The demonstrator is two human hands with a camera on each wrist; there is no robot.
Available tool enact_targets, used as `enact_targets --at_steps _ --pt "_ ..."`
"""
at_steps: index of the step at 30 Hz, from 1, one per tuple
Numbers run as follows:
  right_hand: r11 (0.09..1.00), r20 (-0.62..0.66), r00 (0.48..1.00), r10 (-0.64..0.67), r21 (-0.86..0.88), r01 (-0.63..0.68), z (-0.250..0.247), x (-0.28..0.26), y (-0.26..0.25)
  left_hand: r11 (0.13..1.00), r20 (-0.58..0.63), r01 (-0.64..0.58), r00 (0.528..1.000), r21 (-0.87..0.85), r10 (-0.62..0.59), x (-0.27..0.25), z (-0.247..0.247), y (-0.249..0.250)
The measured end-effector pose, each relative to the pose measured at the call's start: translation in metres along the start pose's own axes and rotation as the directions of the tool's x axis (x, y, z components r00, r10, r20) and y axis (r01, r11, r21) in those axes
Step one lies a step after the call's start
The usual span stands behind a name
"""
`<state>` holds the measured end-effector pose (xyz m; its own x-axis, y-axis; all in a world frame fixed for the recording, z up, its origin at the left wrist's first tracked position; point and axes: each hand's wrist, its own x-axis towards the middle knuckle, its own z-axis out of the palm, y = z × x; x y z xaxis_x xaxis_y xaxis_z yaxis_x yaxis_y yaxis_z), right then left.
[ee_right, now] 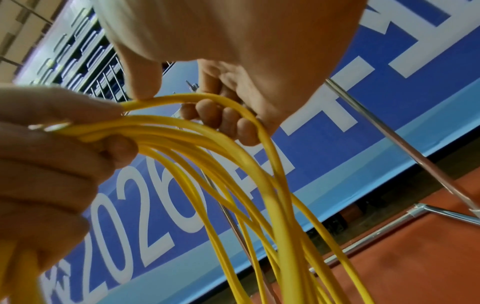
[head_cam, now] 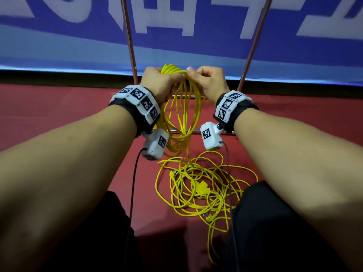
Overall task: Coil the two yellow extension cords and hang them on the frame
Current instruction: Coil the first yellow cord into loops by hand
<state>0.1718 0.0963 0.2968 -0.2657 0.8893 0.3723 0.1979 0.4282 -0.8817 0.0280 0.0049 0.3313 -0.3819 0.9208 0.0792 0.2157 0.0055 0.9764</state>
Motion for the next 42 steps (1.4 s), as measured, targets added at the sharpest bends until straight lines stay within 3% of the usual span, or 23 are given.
enact_targets --at_steps 5,8,10,12,15,17,19,22,27,31,36,42 --pt "1.000 0.068 0.998 -0.012 -0.019 0.013 0.004 0.005 0.006 1.000 -0.034 -0.005 0.999 -0.008 0.004 0.005 -0.015 0.000" --pt "0.981 0.159 0.979 0.126 -0.165 -0.100 0.006 -0.003 0.024 1.000 -0.051 -0.019 0.999 0.020 0.020 0.005 -0.023 -0.002" --pt "0.955 0.272 0.923 0.271 -0.196 -0.222 0.004 -0.015 0.033 1.000 -0.058 -0.012 0.998 0.020 0.013 0.005 -0.028 -0.005" --pt "0.928 0.317 0.872 0.374 -0.121 -0.354 0.000 -0.025 0.031 1.000 -0.068 -0.001 0.998 0.021 0.003 0.003 -0.033 -0.009" --pt "0.877 0.213 0.879 0.426 0.143 -0.459 -0.008 -0.022 0.018 1.000 -0.085 0.025 0.996 -0.015 -0.027 0.003 -0.042 -0.015" --pt "0.905 0.077 0.925 0.371 0.194 -0.379 -0.012 -0.016 0.011 0.998 -0.067 0.041 0.997 -0.037 -0.043 0.003 -0.045 -0.016" --pt "0.963 -0.028 0.965 0.261 0.075 -0.259 -0.014 -0.013 0.011 0.997 0.011 0.076 0.997 -0.017 -0.076 -0.001 -0.044 -0.016" --pt "0.984 -0.039 0.989 0.145 -0.100 -0.149 -0.016 -0.012 0.008 0.988 0.148 0.155 0.976 0.026 -0.157 -0.008 -0.040 -0.018" --pt "0.995 -0.072 0.992 0.101 -0.012 -0.102 -0.020 -0.008 0.016 0.954 0.330 0.296 0.898 0.034 -0.291 -0.014 -0.042 -0.024" --pt "0.992 0.052 0.996 0.070 -0.110 -0.064 -0.007 -0.014 0.001 0.964 0.288 0.260 0.920 0.061 -0.266 -0.015 -0.034 -0.020" --pt "0.986 0.060 0.997 0.056 -0.162 -0.045 0.010 -0.015 -0.004 0.980 0.208 0.164 0.961 0.112 -0.184 -0.013 -0.016 -0.020" --pt "0.992 0.118 0.991 0.055 -0.119 -0.041 0.007 -0.016 0.008 0.985 -0.017 0.074 0.997 0.157 -0.073 -0.006 -0.012 -0.016"
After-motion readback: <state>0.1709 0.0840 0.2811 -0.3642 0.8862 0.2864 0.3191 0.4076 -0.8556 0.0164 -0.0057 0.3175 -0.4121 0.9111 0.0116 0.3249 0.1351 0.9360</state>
